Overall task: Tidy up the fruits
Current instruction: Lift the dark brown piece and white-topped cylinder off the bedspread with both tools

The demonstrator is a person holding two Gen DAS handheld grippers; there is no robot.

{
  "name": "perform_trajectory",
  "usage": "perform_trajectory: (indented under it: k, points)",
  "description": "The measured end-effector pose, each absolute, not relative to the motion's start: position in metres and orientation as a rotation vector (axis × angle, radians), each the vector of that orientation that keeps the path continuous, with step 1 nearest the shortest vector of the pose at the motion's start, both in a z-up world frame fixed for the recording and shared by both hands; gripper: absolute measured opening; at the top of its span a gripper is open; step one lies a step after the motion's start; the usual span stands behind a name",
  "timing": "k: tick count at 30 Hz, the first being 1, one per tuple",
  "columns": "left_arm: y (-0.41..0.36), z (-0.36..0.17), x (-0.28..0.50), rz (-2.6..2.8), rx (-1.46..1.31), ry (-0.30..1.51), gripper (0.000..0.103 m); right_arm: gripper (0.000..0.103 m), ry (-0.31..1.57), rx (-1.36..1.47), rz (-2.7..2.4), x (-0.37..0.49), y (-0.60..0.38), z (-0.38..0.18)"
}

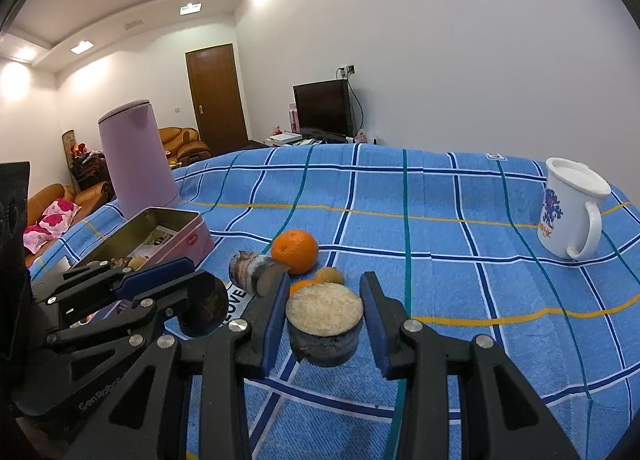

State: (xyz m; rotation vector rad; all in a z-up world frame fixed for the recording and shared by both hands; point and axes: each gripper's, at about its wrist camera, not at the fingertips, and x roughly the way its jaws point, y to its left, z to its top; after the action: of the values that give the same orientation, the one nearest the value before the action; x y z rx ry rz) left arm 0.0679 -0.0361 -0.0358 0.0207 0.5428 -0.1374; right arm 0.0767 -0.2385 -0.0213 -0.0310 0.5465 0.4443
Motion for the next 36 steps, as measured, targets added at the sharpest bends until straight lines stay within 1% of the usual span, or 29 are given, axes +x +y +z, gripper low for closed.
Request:
perform_trajectory:
  k: [11, 36]
  points:
    - [-0.037, -0.030, 0.056, -0.142, 0.025, 0.481, 0.021, 0.038, 0.505, -0.033, 0.452, 0.069, -0.240, -0.017]
    - [-0.046, -0.025, 0.041, -0.121, 0.066, 0.410, 0.021, 0.039, 0.423, -0.036, 0.454, 0.056, -0.242, -0.011]
